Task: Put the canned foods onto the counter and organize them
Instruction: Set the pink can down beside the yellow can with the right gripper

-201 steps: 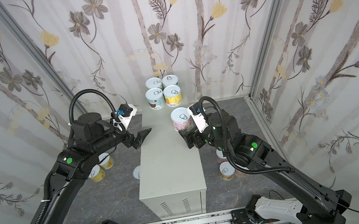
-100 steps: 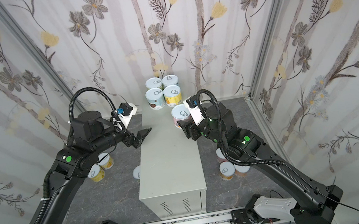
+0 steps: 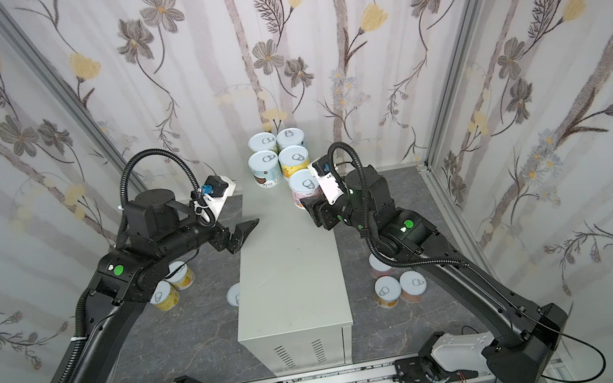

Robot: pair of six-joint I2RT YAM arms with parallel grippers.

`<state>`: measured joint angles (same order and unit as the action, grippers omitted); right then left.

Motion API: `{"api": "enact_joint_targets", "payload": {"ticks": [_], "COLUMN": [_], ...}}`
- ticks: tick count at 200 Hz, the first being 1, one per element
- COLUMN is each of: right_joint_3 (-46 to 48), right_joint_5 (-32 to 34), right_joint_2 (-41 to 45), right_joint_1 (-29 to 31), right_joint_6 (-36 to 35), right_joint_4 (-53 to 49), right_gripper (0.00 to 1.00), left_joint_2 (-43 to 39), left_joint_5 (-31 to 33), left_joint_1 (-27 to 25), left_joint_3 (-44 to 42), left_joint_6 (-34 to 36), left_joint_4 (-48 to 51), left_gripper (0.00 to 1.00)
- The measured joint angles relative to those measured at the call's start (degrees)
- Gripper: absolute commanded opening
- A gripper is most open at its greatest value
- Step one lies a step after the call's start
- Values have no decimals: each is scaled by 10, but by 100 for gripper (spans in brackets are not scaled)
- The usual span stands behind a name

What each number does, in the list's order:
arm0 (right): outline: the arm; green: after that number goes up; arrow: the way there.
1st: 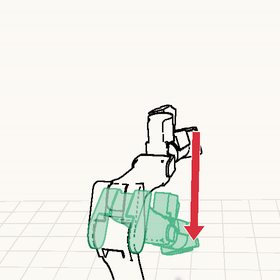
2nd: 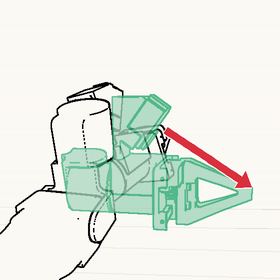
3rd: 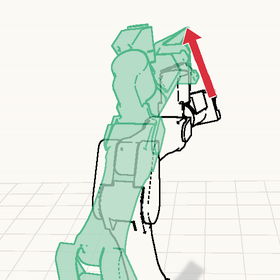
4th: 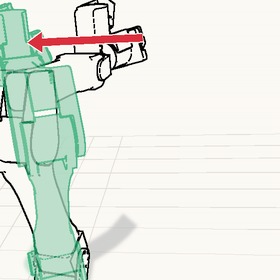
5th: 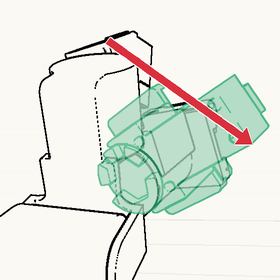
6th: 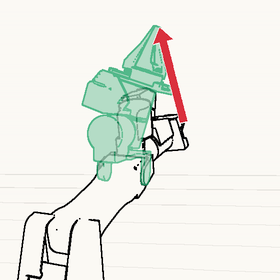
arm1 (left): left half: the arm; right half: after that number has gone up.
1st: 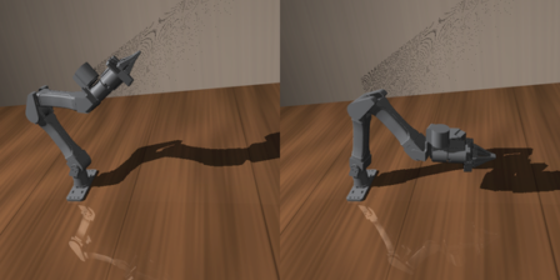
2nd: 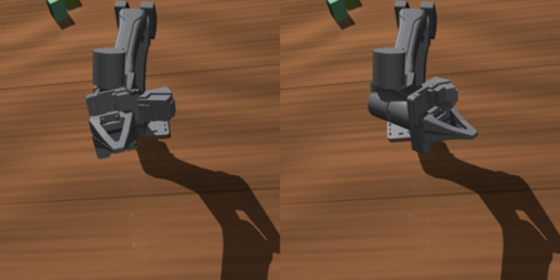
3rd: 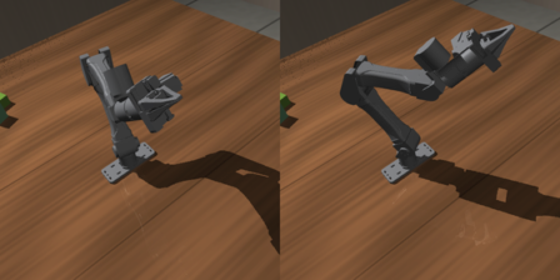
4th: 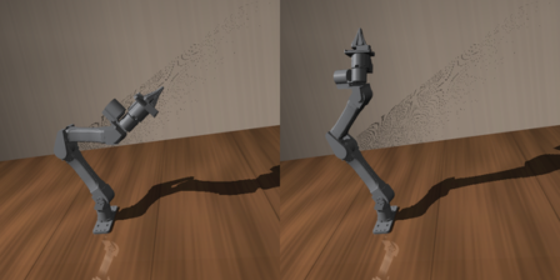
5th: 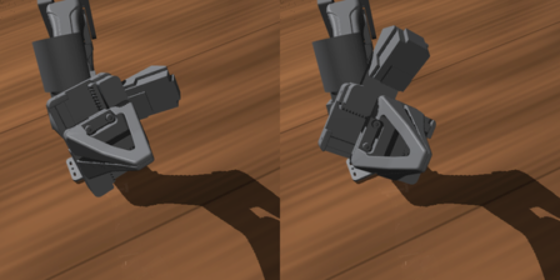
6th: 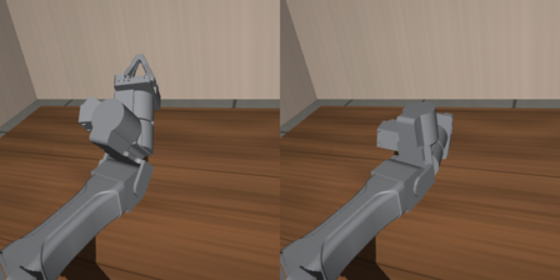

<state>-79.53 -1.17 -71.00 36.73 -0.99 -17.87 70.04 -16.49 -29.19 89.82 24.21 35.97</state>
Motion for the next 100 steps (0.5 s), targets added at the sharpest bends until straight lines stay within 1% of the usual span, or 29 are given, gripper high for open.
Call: {"api": "enact_joint_targets", "payload": {"ticks": [36, 100], "right_joint_3": [-18, -19], "right_joint_5": [-6, -4], "right_joint_2": [-11, -23], "right_joint_1": [0, -1], "right_joint_6": [-1, -2], "right_joint_4": [0, 0], "right_gripper": [69, 68], "left_joint_2": [4, 6], "left_joint_5": [3, -1], "left_joint_1": [0, 0], "left_joint_3": [7, 17], "left_joint_6": [0, -5], "left_joint_4": [6, 12], "left_gripper": [100, 100]}}
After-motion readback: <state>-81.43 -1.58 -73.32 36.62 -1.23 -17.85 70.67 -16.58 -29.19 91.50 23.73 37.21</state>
